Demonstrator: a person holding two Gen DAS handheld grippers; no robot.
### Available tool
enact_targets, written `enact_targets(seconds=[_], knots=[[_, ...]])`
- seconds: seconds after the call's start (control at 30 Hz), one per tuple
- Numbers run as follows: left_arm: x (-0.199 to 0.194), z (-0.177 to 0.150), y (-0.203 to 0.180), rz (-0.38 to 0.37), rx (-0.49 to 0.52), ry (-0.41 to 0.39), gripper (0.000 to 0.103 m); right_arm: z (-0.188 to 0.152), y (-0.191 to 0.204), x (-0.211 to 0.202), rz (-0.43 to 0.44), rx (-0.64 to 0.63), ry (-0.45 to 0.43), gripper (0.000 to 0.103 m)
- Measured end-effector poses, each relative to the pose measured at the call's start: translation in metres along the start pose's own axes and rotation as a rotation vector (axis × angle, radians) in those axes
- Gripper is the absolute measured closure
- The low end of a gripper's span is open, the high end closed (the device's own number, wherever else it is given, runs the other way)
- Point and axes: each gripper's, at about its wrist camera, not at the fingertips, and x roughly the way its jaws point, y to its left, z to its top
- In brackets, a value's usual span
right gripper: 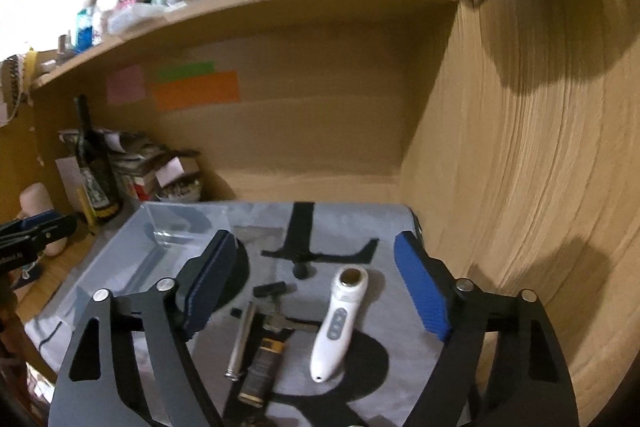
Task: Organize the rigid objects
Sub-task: 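Grip the clear box wall with the left tool while the right tool grasps the white device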
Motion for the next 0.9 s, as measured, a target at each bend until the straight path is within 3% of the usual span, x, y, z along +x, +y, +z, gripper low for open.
enact_targets(seconds=[0.17, 0.47, 0.67, 0.73, 0.83, 0.9], knots=[[0.027, -0.002, 0.012, 0.022, 0.032, 0.102, 0.041, -0.005, -0.008, 0.025, -0.012, 0.015, 0.091, 0.031], [0.070, -0.014, 0.036, -0.018, 0.021, 0.276, 0.062, -0.020, -0.011, 0.074, -0.061, -0.014, 0.253, 0.032], [0.085, -0.022, 0.043, -0.064, -0.003, 0.322, 0.069, -0.031, -0.018, 0.110, -0.043, 0.004, 0.389, 0.038], [0.089, -0.024, 0.043, -0.080, -0.009, 0.336, 0.077, -0.034, -0.019, 0.125, -0.052, -0.002, 0.441, 0.039], [0.092, -0.025, 0.044, -0.100, -0.016, 0.338, 0.078, -0.037, -0.020, 0.139, -0.053, -0.007, 0.505, 0.048], [0.092, -0.025, 0.044, -0.111, -0.018, 0.334, 0.081, -0.039, -0.021, 0.147, -0.055, 0.000, 0.540, 0.049]])
